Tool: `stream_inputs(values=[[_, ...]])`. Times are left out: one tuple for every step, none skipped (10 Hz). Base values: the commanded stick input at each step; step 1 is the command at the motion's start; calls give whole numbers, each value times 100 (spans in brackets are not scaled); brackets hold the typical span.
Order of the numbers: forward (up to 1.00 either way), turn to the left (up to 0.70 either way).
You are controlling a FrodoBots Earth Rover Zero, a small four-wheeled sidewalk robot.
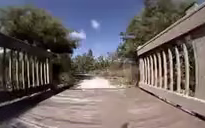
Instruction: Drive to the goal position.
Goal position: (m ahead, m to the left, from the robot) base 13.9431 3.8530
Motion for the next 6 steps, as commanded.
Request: stream_inputs(values=[[84, 0], [84, 0], [84, 0], [84, 0], [84, 0], [84, 0]])
